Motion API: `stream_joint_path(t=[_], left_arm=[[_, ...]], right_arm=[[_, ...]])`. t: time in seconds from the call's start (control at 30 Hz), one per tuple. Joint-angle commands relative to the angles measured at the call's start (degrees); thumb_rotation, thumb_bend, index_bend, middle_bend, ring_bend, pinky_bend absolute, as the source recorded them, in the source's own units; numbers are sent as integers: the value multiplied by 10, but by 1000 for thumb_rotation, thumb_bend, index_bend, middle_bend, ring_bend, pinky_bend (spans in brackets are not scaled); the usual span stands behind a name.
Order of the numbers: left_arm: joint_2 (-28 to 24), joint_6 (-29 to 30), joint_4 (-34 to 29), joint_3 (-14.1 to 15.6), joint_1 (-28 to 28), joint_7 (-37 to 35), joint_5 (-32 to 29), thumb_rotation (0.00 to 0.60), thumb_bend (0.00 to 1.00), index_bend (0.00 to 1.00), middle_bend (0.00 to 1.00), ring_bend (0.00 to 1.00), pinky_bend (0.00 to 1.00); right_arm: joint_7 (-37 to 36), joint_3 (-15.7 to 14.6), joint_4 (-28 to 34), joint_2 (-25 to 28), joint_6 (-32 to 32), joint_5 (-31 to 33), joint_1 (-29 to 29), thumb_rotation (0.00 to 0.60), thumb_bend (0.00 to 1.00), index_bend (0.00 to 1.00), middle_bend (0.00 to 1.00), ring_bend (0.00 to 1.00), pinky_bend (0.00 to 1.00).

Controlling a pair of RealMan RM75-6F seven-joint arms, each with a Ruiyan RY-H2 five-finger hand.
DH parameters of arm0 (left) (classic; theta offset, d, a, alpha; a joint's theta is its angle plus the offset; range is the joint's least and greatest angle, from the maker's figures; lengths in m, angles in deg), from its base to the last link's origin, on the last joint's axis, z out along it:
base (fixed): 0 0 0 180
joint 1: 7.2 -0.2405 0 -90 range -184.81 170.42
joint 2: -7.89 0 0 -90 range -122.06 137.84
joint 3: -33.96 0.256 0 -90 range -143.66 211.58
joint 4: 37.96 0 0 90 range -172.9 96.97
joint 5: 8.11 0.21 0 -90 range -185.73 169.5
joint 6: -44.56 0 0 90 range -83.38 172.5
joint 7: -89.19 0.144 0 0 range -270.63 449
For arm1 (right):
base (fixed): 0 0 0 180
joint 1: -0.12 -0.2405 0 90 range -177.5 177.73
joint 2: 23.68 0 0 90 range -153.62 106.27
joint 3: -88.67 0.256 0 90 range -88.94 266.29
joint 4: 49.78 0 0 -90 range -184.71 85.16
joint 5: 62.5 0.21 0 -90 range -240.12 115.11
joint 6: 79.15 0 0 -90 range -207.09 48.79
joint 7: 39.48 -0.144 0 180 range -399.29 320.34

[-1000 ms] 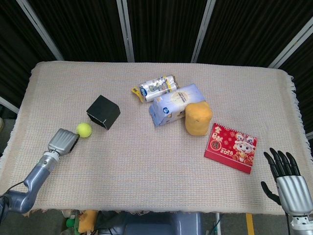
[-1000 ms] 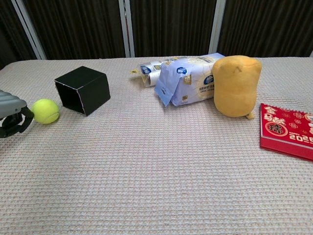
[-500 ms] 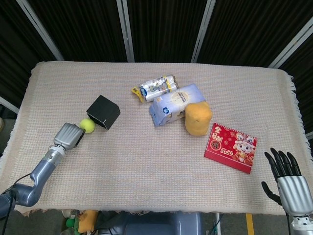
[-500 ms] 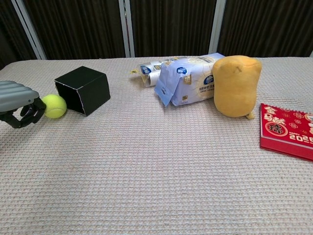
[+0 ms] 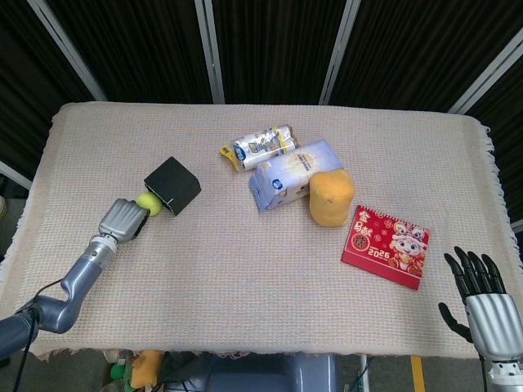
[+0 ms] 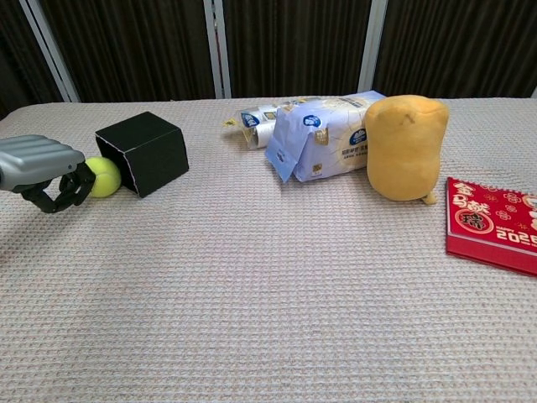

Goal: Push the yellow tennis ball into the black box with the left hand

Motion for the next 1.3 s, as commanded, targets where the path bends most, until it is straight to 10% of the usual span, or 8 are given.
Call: stream_joint_path(t=[0.03, 1.0, 1.3], left_arm=[[3, -2, 4, 0, 4, -5, 1, 600, 646, 537, 493, 361, 436], [28, 41, 45, 17, 18, -41, 54, 600, 639, 257, 156, 0, 49], [-71, 161, -90, 65, -43, -67, 130, 600, 485, 223, 208, 43, 79]], right_arm=[[0, 0, 0, 0, 0, 0, 0, 600, 355, 0, 0, 0, 0], [-3, 1, 1, 3, 1, 3, 2, 600, 355, 0, 0, 0, 0], [-8, 2, -1, 5, 2, 4, 3, 600, 354, 0, 0, 0, 0]])
